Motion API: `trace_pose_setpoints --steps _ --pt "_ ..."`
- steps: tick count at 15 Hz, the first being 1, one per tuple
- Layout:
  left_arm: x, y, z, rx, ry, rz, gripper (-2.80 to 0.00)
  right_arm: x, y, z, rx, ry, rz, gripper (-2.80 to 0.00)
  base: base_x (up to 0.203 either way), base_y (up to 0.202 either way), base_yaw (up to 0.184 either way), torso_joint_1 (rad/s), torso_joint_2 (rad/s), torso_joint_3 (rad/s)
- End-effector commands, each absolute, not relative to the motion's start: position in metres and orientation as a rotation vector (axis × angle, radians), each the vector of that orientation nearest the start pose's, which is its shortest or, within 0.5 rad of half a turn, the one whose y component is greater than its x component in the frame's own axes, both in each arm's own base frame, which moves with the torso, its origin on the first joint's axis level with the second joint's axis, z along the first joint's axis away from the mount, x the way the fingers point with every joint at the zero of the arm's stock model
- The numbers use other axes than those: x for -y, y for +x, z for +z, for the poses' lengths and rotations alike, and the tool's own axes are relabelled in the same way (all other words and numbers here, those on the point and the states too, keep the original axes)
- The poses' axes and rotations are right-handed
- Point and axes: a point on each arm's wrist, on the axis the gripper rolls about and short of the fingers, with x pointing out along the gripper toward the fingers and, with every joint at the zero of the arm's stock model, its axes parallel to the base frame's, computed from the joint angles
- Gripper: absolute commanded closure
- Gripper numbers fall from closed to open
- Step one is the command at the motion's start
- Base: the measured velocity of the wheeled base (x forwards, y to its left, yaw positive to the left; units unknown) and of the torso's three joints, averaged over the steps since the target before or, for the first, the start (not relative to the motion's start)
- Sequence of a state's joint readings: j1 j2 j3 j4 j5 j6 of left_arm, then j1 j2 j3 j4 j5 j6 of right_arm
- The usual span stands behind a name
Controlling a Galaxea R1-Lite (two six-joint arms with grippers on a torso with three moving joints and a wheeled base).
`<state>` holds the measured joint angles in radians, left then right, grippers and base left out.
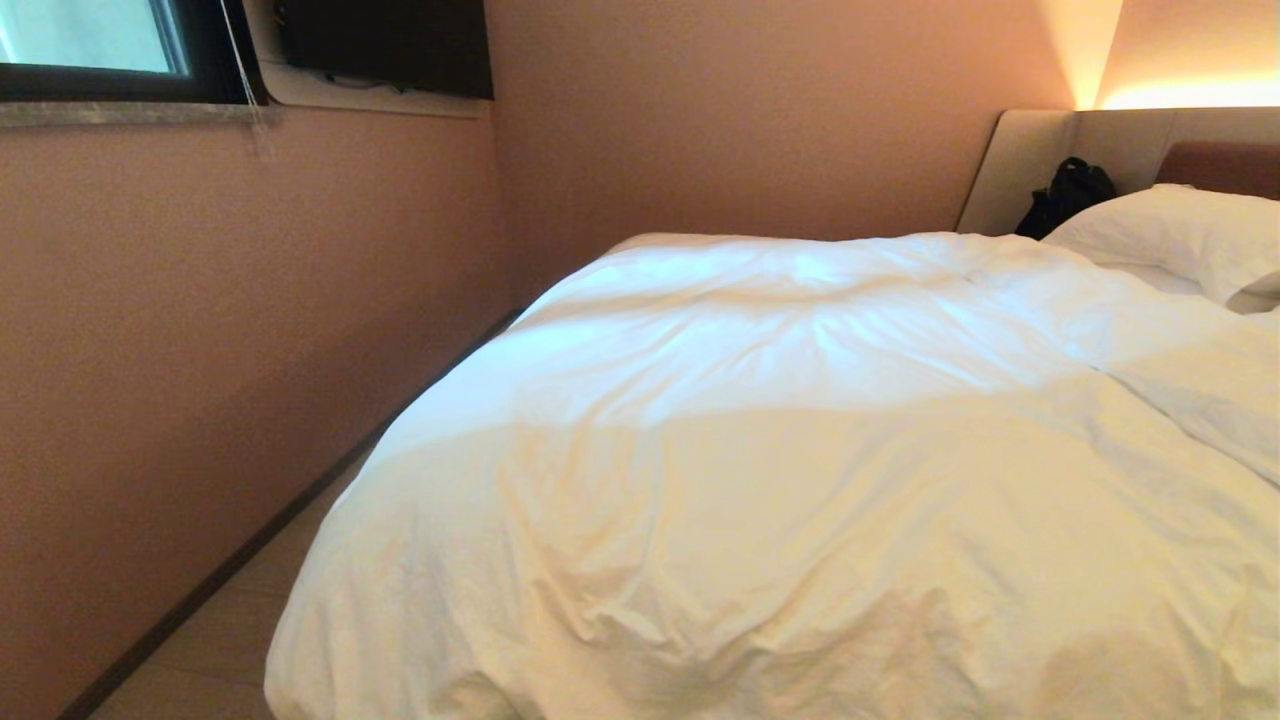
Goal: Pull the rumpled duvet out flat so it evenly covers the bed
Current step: Flatten the corners of the folded blanket
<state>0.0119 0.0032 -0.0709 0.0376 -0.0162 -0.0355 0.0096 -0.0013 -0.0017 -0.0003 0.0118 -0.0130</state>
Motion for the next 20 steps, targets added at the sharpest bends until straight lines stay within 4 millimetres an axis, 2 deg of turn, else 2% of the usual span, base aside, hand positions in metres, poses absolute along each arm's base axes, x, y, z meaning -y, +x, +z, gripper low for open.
trace_pose_setpoints --steps 1,3,6,8,10,13,16,20 --pt "0.001 -0.038 0.124 0.069 -0.082 -0.027 0.00 0.000 -0.023 0.076 0.002 -0.014 0.023 0.00 0.000 0.000 0.000 0.000 0.00 0.000" --pt "0.002 -0.029 0.135 -0.029 -0.109 -0.044 0.00 0.000 -0.023 0.076 0.002 -0.014 0.023 0.00 0.000 0.000 0.000 0.000 0.00 0.000" --pt "0.002 -0.003 0.144 -0.224 -0.203 -0.032 0.00 0.000 -0.023 0.076 0.002 -0.014 0.023 0.00 0.000 0.000 0.000 0.000 0.00 0.000" --pt "0.001 0.026 0.150 -0.392 -0.313 0.004 0.00 0.000 -0.023 0.076 0.002 -0.014 0.023 0.00 0.000 0.000 0.000 0.000 0.00 0.000" --pt "0.001 0.063 0.151 -0.569 -0.448 0.074 0.00 0.000 -0.023 0.076 0.002 -0.014 0.023 0.00 0.000 0.000 0.000 0.000 0.00 0.000" --pt "-0.001 0.122 0.140 -0.722 -0.604 0.178 0.00 0.000 -0.023 0.076 0.002 -0.014 0.023 0.00 0.000 0.000 0.000 0.000 0.00 0.000" --pt "-0.002 0.171 0.117 -0.827 -0.716 0.272 0.00 0.000 -0.023 0.076 0.002 -0.014 0.023 0.00 0.000 0.000 0.000 0.000 0.00 0.000" --pt "-0.003 0.207 0.101 -0.819 -0.770 0.287 0.00 0.000 -0.023 0.076 0.002 -0.014 0.023 0.00 0.000 0.000 0.000 0.000 0.00 0.000"
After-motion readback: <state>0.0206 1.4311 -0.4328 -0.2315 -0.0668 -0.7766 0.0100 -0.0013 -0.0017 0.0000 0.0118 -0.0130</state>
